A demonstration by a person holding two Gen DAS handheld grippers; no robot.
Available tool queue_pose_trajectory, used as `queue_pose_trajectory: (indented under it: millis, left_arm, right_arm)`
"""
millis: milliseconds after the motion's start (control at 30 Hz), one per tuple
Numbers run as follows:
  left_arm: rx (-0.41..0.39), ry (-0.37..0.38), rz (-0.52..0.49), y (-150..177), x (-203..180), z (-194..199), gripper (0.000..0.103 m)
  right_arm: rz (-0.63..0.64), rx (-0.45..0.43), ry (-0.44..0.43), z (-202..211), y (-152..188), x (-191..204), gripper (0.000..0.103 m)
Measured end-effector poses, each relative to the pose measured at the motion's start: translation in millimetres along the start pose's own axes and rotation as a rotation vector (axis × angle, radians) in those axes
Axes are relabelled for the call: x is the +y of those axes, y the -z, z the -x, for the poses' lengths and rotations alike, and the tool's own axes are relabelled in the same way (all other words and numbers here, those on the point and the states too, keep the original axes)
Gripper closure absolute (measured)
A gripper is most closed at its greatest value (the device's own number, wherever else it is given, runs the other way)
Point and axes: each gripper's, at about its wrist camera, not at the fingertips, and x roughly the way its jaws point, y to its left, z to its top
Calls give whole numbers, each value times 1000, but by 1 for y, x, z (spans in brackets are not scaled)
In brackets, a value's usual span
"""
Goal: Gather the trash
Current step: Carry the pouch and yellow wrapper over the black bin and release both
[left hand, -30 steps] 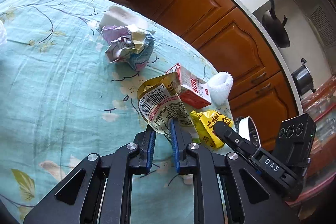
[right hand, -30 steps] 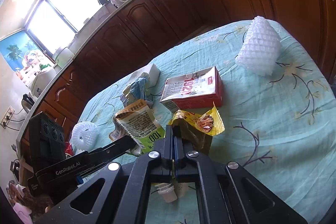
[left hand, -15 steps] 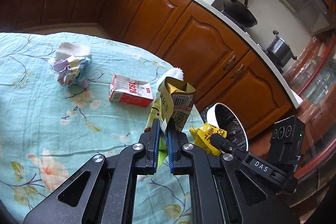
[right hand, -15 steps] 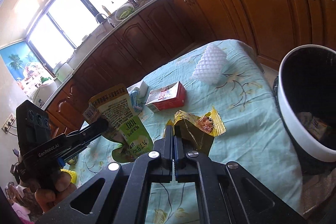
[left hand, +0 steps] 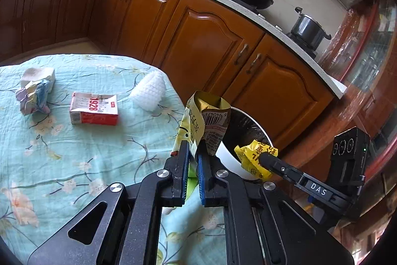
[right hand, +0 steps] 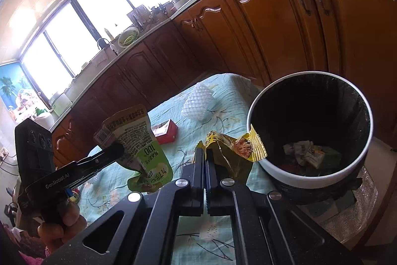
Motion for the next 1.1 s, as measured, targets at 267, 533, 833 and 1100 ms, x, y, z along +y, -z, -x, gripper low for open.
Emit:
queue_pose_trajectory:
  millis: [267,533,833,1100]
  left_arm:
    - [24,36,-84,2,-44,-18,97]
    - [40,66,-123,-1,-70,-30,97]
    - [32,91,-142,-16,-90,-52,97]
    - [17,113,-146,-35,-111,-82,97]
  right_arm:
    - [-27,-24,42,25,-3,-30,103]
    - [-58,-37,57,34,-5,-52,103]
    - [-53,-4,83,25,-16,-75,103]
    - [-54,27,116,14,-31,-96,103]
